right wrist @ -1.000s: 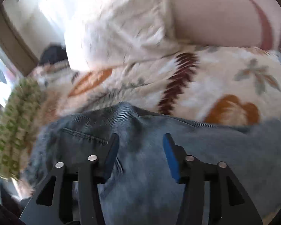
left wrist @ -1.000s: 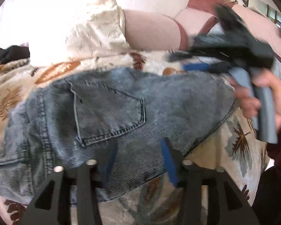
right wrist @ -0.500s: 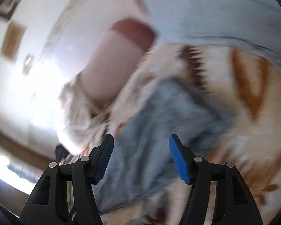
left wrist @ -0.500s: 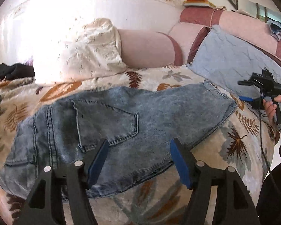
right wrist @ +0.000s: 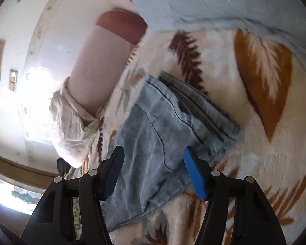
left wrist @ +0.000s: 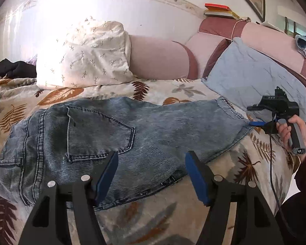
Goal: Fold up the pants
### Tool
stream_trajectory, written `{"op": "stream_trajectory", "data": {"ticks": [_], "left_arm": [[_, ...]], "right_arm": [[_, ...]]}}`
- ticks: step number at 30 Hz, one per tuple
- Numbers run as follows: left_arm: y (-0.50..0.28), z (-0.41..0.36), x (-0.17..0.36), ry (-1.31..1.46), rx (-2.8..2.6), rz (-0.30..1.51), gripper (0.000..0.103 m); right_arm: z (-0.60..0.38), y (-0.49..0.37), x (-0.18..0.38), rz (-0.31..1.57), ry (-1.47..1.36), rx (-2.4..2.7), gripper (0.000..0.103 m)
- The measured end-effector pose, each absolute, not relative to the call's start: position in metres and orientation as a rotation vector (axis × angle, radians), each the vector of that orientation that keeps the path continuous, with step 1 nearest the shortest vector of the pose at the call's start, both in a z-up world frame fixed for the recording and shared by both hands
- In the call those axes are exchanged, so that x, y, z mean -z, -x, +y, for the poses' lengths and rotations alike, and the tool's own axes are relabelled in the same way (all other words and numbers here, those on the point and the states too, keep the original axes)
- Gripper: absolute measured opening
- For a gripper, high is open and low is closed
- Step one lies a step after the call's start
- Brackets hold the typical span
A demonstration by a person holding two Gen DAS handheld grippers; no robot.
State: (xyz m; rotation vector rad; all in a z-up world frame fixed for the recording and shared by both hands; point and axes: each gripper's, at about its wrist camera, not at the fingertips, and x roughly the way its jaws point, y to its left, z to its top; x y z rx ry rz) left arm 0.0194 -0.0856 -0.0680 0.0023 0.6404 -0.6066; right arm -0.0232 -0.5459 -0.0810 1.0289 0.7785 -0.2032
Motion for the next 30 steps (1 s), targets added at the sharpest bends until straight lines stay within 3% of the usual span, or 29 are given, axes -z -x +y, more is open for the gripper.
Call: {"op": "stream_trajectory", "data": {"ticks": [7, 10, 11, 14, 19, 25, 30], "left_arm": [[-0.020, -0.085, 0.070, 0.004, 0.630, 0.651, 0.071], [-0.016, -0.085, 0.068, -0.012, 0.633, 0.638, 0.071], [-0.016, -0.084, 0.068, -0.010, 0.633, 0.636, 0.071], [-0.020, -0.080, 0.067, 0.012, 0.625, 0.641, 0.071], [-0.024, -0.077, 0.069, 0.037, 0.626, 0.651, 0.071], [-0.021, -0.089, 0.071, -0.004, 0.647, 0.663, 0.071], [-0.034, -0.109, 0.056, 0.029, 0.694, 0.694, 0.071]], "right_arm": [[-0.548, 0.019, 0.109, 0.796, -1.099, 0.301, 0.051], [-0.548, 0.014, 0.113, 0.776, -1.076, 0.359, 0.031], [-0.548, 0.015, 0.115, 0.774, -1.069, 0.388, 0.015], [-0.553, 0.026, 0.118, 0.748, -1.107, 0.395, 0.010], [-0.556, 0.051, 0.100, 0.671, -1.081, 0.421, 0.009], [-0.564, 0.052, 0.112, 0.720, -1.155, 0.389, 0.011], [-0.571, 0.071, 0.099, 0.673, -1.196, 0.375, 0.030]]}}
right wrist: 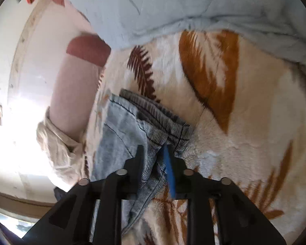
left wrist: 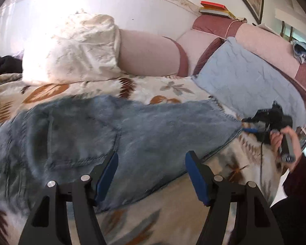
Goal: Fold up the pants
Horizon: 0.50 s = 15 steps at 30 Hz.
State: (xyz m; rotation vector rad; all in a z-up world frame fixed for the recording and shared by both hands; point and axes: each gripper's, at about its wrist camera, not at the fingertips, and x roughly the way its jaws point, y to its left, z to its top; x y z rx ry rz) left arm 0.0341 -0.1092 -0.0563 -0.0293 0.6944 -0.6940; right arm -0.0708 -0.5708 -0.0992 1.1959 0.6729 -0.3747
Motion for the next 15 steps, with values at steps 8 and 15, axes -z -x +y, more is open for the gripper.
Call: {"op": "stream_trajectory", "data": {"ticks": [8, 15], "left_arm": [[-0.059, -0.160, 0.029, -0.006, 0.711, 0.725, 0.071], [-0.075, -0.227, 0.023, -0.175, 0.767, 0.772, 0.071]], "right_arm": [[-0.573, 0.069, 0.115, 0.751, -1.293, 0.311, 0.055], [-0.572, 0.058, 0.126, 0.687, -1.351, 0.296, 0.067]]}}
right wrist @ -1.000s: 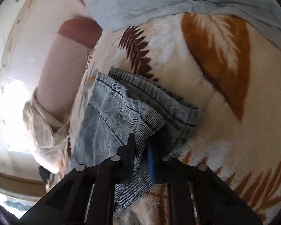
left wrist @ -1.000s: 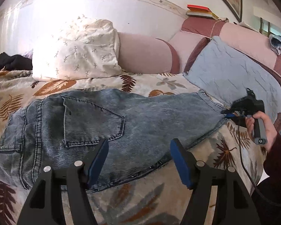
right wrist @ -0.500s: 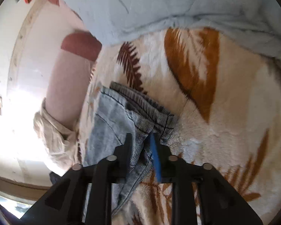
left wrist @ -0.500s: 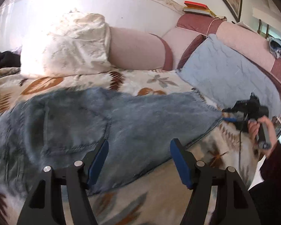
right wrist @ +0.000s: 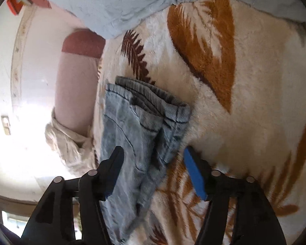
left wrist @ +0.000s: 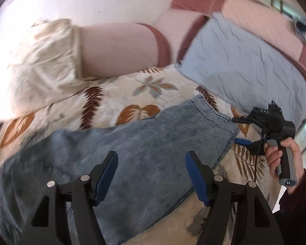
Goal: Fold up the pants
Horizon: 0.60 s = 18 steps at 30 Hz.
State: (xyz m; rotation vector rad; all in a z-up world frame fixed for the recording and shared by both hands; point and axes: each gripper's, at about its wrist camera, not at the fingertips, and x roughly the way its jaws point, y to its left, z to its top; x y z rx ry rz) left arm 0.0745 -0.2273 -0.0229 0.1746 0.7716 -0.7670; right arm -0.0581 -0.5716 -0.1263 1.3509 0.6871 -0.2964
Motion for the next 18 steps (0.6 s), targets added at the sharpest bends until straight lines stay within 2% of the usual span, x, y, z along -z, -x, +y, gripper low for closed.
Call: {"op": "stream_trajectory", "data": {"ticks": [2, 3, 4, 5, 6, 11, 18], "left_arm": [[-0.083, -0.249, 0.020, -0.219, 0.817, 0.799, 0.071], [-0.087, -0.258, 0.019, -0.239, 0.830, 0.804, 0.071], [-0.091, -0.268, 0.018, -0.262, 0.841, 0.812, 0.072], [-0.097, -0.281, 0.018, -0.294, 0.858, 0.826, 0.072], [-0.101, -0.291, 0.018, -0.318, 0.872, 0.832, 0.072], [-0.127, -0.357, 0.021, -0.387, 0.958, 0.890, 0.072], [-0.161, -0.447, 0.041, -0.418, 1.078, 0.999, 0.071]], "right_arm": [[-0.570, 0.056, 0.125, 0.668, -1.330, 0.305, 0.064], [-0.569, 0.055, 0.126, 0.660, -1.318, 0.323, 0.053], [-0.569, 0.053, 0.127, 0.672, -1.303, 0.343, 0.047], [-0.570, 0.052, 0.131, 0.686, -1.299, 0.375, 0.031], [-0.571, 0.052, 0.135, 0.680, -1.325, 0.385, 0.022], [-0.577, 0.053, 0.143, 0.671, -1.374, 0.364, 0.018], [-0.589, 0.055, 0.151, 0.677, -1.456, 0.311, 0.016]]}}
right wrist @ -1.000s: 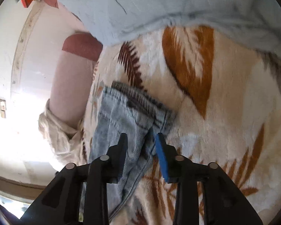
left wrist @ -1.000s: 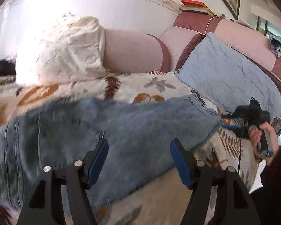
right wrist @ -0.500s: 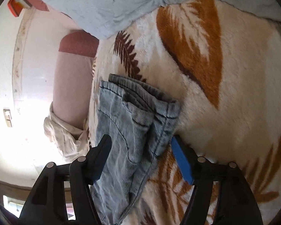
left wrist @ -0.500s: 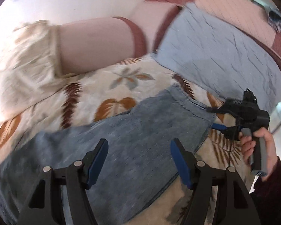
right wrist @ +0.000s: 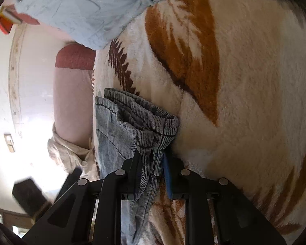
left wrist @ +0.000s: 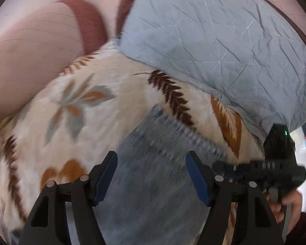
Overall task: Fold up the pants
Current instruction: 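Grasp the hems with the left gripper beside the right gripper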
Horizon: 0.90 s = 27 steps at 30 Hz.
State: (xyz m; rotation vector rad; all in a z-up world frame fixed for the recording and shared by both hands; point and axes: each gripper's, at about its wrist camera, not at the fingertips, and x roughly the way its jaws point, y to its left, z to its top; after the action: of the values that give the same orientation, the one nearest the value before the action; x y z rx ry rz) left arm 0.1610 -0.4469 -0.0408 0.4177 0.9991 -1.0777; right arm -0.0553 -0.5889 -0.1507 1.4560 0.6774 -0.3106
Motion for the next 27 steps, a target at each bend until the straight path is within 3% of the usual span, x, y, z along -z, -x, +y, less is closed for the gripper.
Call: {"op": "stream_trajectory", "data": {"ticks": [4, 8, 14, 22, 24, 27], "left_arm": [[-0.178, -0.482, 0.051, -0.403, 1.139, 1.073, 0.070], [-0.192, -0.505, 0.064, -0.410, 1.153, 1.130, 0.061], [-0.205, -0.524, 0.079, -0.464, 1.182, 1.160, 0.061], [-0.191, -0.531, 0.098, -0.553, 1.227, 1.086, 0.061], [-0.191, -0.528, 0.096, -0.519, 1.243, 1.072, 0.041], [-0.179, -0.526, 0.093, -0.567, 1.277, 1.008, 0.028]], "right_arm": [[-0.593, 0.053, 0.154, 0.686, -1.487, 0.293, 0.016], [-0.594, 0.053, 0.153, 0.688, -1.485, 0.302, 0.017], [-0.594, 0.051, 0.153, 0.689, -1.492, 0.295, 0.017], [-0.592, 0.050, 0.151, 0.691, -1.476, 0.302, 0.018], [-0.592, 0.049, 0.150, 0.692, -1.471, 0.303, 0.018], [-0.591, 0.046, 0.148, 0.690, -1.458, 0.309, 0.018]]}}
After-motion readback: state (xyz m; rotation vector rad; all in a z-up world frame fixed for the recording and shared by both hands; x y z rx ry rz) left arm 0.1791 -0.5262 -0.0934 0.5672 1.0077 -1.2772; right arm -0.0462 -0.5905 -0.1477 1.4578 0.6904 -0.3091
